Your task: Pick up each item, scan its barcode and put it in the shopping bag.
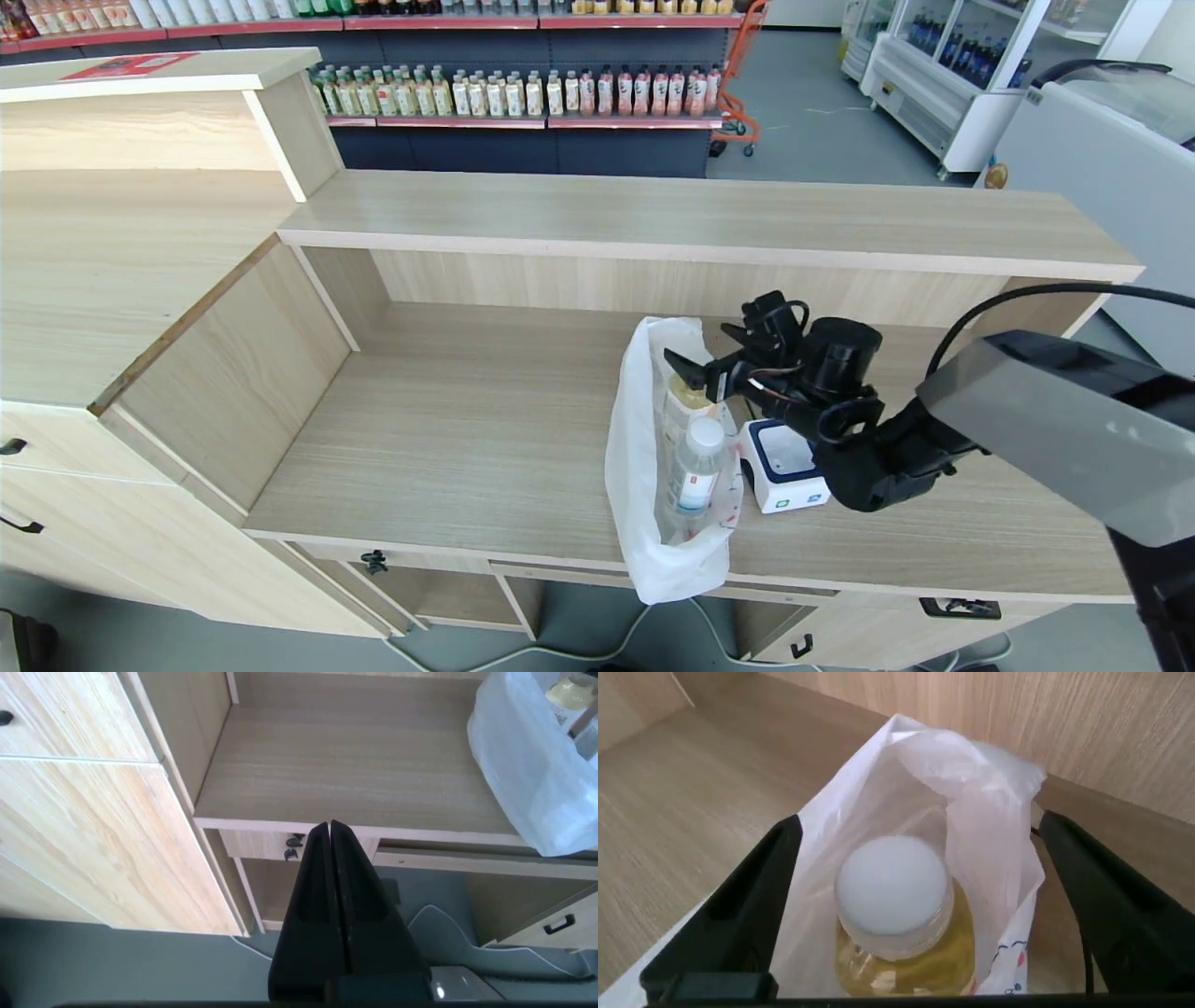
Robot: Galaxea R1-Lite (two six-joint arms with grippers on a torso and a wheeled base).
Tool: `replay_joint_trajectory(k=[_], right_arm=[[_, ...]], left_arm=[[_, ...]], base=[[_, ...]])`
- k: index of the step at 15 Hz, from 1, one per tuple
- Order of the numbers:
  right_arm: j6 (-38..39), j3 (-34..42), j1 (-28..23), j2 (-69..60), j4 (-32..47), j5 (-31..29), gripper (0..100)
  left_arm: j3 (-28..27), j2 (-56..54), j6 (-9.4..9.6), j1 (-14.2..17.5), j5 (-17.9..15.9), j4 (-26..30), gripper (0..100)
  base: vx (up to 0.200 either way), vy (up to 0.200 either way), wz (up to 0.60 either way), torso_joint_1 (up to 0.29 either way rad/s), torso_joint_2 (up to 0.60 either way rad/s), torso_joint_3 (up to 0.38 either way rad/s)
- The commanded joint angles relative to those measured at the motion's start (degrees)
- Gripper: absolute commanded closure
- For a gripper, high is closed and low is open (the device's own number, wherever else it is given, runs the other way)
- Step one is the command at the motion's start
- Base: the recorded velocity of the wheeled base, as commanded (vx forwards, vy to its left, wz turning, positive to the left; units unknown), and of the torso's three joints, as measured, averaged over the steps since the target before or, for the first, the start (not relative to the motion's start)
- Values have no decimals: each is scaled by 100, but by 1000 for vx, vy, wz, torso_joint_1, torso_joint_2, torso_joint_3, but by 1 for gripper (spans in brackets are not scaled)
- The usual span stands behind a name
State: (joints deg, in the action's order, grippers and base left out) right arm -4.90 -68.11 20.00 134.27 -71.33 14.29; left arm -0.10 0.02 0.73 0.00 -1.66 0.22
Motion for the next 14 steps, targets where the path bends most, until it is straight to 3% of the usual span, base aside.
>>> replay_joint_trajectory(k=[1, 2, 5, 8, 9, 10, 11, 12, 13, 14], right_arm=[[288, 377, -14, -1324, 400, -40, 0], [314, 896, -137, -2309, 954, -356, 0], [367, 2794, -366, -5103, 3301, -2264, 0], [648, 4649, -629, -7248, 3995, -2668, 0], [657, 4895, -708, -7696, 4267, -3301, 0], [692, 4921, -656, -7881, 4478, -3494, 0], [736, 4710, -647, -8514, 5533, -3573, 0], [780, 4596, -691, -8645, 5885, -3600, 0], [1140, 4288, -893, -8962, 6931, -3784, 0], [1281, 4130, -955, -9226, 7467, -3855, 0]], left_arm=[[1, -2, -3, 0, -1, 4, 100], [1, -2, -3, 0, -1, 4, 100], [1, -2, -3, 0, -1, 4, 100], [1, -2, -3, 0, -1, 4, 100], [1, -2, -3, 0, -1, 4, 100], [1, -2, -3, 0, -1, 4, 100], [1, -2, -3, 0, -1, 4, 100], [1, -2, -3, 0, -1, 4, 100], [1, -2, -3, 0, -1, 4, 100], [1, -2, -3, 0, -1, 4, 100]], base=[[0, 0, 0, 0, 0, 0], [0, 0, 0, 0, 0, 0], [0, 0, 0, 0, 0, 0], [0, 0, 0, 0, 0, 0], [0, 0, 0, 0, 0, 0], [0, 0, 0, 0, 0, 0], [0, 0, 0, 0, 0, 0], [0, 0, 0, 0, 0, 0], [0, 0, 0, 0, 0, 0], [0, 0, 0, 0, 0, 0]])
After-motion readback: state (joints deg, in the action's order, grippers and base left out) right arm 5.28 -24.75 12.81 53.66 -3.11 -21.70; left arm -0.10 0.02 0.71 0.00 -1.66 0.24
